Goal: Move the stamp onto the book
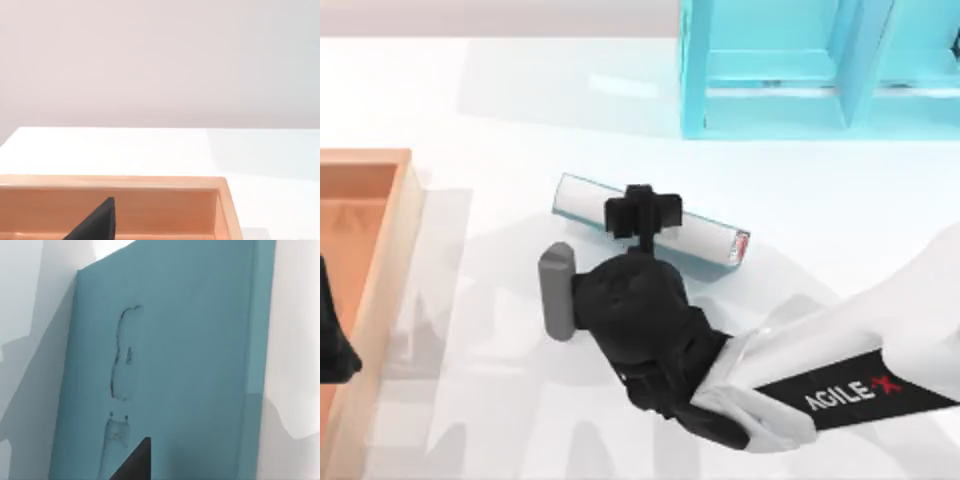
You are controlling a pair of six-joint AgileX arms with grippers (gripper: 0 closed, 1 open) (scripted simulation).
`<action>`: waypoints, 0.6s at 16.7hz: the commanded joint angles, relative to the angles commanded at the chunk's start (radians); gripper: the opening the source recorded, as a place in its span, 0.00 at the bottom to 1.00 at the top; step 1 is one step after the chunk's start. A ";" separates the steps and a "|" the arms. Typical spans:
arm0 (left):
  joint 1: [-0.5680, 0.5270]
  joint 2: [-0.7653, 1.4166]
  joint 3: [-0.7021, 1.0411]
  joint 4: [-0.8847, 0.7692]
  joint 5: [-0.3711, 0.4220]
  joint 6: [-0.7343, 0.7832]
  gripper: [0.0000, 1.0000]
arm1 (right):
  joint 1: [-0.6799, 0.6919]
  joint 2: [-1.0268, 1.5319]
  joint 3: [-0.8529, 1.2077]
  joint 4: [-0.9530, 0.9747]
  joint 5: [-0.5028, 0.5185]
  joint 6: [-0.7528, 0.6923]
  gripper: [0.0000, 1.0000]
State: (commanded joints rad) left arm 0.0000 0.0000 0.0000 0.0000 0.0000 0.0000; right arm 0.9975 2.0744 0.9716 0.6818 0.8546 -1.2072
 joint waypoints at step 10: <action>0.000 0.000 0.000 0.000 0.000 0.000 1.00 | 0.003 -0.001 -0.001 -0.003 0.002 0.004 1.00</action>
State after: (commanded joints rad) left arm 0.0000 0.0000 0.0000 0.0000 0.0000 0.0000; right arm 1.0008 2.0737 0.9703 0.6787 0.8564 -1.2037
